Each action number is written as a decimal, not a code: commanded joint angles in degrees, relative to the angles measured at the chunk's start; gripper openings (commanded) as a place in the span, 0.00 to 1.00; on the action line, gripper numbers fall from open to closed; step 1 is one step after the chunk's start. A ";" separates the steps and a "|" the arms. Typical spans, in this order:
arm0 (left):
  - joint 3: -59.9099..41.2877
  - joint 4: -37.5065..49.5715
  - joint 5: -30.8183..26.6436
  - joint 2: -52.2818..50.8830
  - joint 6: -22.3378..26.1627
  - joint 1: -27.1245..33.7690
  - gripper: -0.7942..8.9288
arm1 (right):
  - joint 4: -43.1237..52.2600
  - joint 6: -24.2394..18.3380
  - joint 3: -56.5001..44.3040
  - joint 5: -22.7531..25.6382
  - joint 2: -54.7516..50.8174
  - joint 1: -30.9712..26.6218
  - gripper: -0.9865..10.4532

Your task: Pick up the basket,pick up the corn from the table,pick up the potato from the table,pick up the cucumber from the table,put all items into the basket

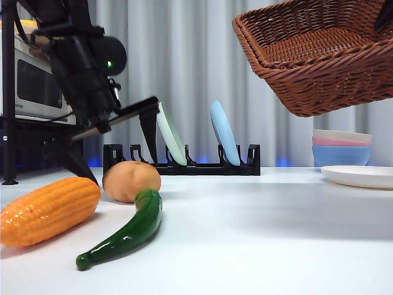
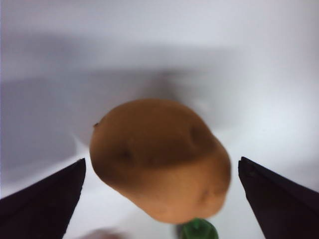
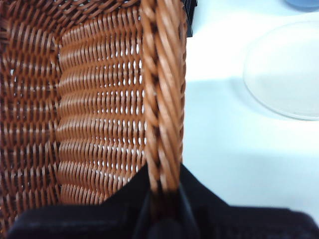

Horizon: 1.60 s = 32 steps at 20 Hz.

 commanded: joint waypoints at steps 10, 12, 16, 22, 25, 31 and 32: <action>-0.13 4.76 -0.90 1.46 1.42 -0.22 0.27 | 0.44 -0.04 0.07 -0.35 -0.26 -0.02 0.08; -0.13 4.50 -1.07 1.46 2.01 -0.22 0.27 | 0.44 -0.04 0.07 -0.35 -0.26 -0.02 0.08; -0.13 5.25 -2.10 1.46 5.99 -0.22 0.07 | 0.44 -0.02 0.07 -0.28 -0.26 -0.02 0.08; 6.23 3.52 -0.11 -2.91 12.13 0.63 0.07 | 2.34 0.92 0.07 -0.61 3.41 0.17 0.08; 11.96 2.36 1.03 -9.42 12.96 -1.03 0.07 | 5.79 2.45 0.07 -4.28 9.49 1.25 0.08; 14.16 2.47 -0.68 -18.93 16.65 -13.33 0.07 | 15.52 7.80 0.07 -7.65 20.11 4.66 0.08; 14.16 1.40 -3.30 -18.93 17.79 -16.15 0.07 | 16.15 8.63 0.07 -8.68 20.96 4.96 0.08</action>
